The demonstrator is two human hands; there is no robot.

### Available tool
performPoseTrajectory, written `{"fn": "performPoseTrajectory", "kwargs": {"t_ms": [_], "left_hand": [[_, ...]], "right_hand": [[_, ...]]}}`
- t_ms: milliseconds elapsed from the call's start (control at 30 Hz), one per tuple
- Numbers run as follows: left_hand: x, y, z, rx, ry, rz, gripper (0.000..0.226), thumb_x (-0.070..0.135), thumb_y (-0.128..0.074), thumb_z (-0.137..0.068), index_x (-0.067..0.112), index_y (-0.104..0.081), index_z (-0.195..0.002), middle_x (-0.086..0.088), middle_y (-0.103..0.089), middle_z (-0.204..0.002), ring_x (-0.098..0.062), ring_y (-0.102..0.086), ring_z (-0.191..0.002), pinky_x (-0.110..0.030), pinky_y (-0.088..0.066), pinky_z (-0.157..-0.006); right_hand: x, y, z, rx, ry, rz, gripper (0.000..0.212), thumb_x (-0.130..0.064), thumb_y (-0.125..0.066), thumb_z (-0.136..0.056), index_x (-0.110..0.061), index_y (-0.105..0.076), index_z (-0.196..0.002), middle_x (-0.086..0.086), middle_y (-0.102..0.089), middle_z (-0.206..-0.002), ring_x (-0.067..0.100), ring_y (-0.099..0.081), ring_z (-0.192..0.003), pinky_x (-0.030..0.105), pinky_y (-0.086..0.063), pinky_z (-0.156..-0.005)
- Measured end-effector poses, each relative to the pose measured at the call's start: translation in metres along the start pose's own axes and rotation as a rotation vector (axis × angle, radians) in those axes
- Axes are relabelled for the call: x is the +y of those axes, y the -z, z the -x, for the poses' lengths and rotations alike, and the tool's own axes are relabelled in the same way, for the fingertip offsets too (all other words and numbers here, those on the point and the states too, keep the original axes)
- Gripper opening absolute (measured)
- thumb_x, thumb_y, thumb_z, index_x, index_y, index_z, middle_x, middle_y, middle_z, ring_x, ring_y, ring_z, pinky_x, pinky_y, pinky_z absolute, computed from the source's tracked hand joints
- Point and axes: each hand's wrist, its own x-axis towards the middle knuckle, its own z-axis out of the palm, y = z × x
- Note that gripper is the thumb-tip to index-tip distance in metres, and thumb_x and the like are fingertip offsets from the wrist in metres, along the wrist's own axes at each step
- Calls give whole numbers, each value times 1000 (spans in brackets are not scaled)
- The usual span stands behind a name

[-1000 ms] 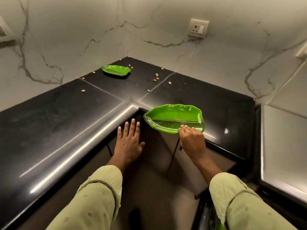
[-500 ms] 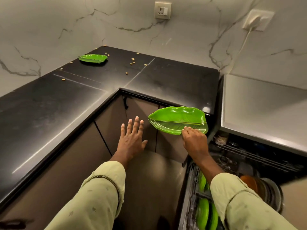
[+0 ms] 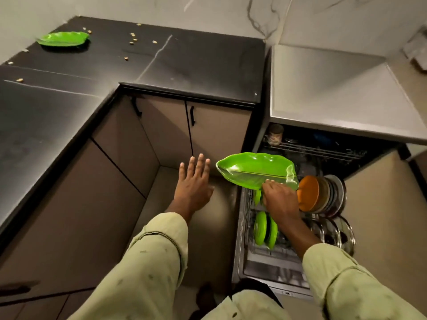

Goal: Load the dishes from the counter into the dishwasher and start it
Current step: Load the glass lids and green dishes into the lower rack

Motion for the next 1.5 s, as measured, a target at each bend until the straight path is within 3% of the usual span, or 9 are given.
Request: {"fn": "performPoseTrajectory", "kwargs": {"t_ms": [500, 600, 667, 833, 1033, 1167, 1233, 1333, 1500], "left_hand": [[128, -53, -73, -273, -183, -128, 79, 47, -34, -103, 13, 12, -157, -10, 22, -163, -31, 20, -150, -52, 9, -119], [151, -77, -91, -347, -196, -165, 78, 47, -34, -103, 13, 11, -157, -9, 21, -163, -31, 20, -150, -53, 9, -120], [159, -91, -102, -405, -220, -196, 76, 45, -33, -104, 13, 11, -157, -9, 21, -163, -30, 20, -150, -53, 9, -120], [172, -139, -158, -491, -271, -227, 74, 41, -33, -104, 13, 11, -157, -8, 21, -164, -27, 20, -150, -51, 9, -121], [184, -224, -237, -570, -391, -237, 74, 37, -33, -105, 17, 17, -155, -7, 26, -162, -27, 23, -149, -53, 9, -121], [185, -282, -266, -623, -415, -269, 74, 38, -31, -105, 19, 21, -154, -6, 29, -160, -27, 23, -149, -52, 8, -121], [180, -312, -275, -622, -420, -319, 75, 40, -32, -104, 18, 20, -154, -9, 26, -161, -28, 19, -150, -53, 7, -122], [174, -340, -295, -620, -412, -305, 77, 38, -37, -103, 16, 16, -155, -10, 22, -163, -29, 14, -151, -50, 8, -121], [178, -363, -340, -601, -417, -282, 81, 33, -43, -101, 16, 13, -156, -8, 19, -164, -28, 12, -152, -49, 6, -120]], "right_hand": [[100, -63, 48, -261, -272, -118, 36, -2, -87, -39, -13, -60, -60, 6, -59, -52, 23, -60, -41, 23, -40, -35], [123, -92, 53, -242, -277, -121, 7, -9, -61, -65, -13, -59, -59, 5, -59, -51, 22, -59, -39, 22, -39, -34], [132, -109, 53, -230, -302, -118, 16, -9, -48, -70, -13, -60, -59, 5, -59, -50, 22, -58, -37, 21, -38, -34], [149, -169, 30, -348, -567, -172, 29, 0, -88, -54, -14, -63, -61, 6, -56, -45, 25, -57, -34, 24, -39, -33], [168, -254, 4, -358, -688, -193, 21, -4, -85, -66, -14, -69, -73, 9, -63, -52, 28, -63, -43, 29, -46, -37], [187, -315, -8, -294, -811, -326, 10, -11, -66, -88, -11, -71, -96, 18, -70, -75, 38, -68, -69, 33, -45, -56], [197, -347, -13, -226, -845, -392, 9, -12, -61, -90, -9, -69, -94, 20, -70, -81, 40, -66, -77, 32, -36, -59], [209, -387, -24, -190, -890, -502, 8, -13, -61, -89, -8, -67, -92, 20, -69, -86, 41, -63, -82, 36, -38, -62], [223, -429, -41, -235, -892, -663, 15, -15, -64, -87, -6, -60, -76, 13, -63, -73, 34, -59, -71, 36, -36, -57]]}}
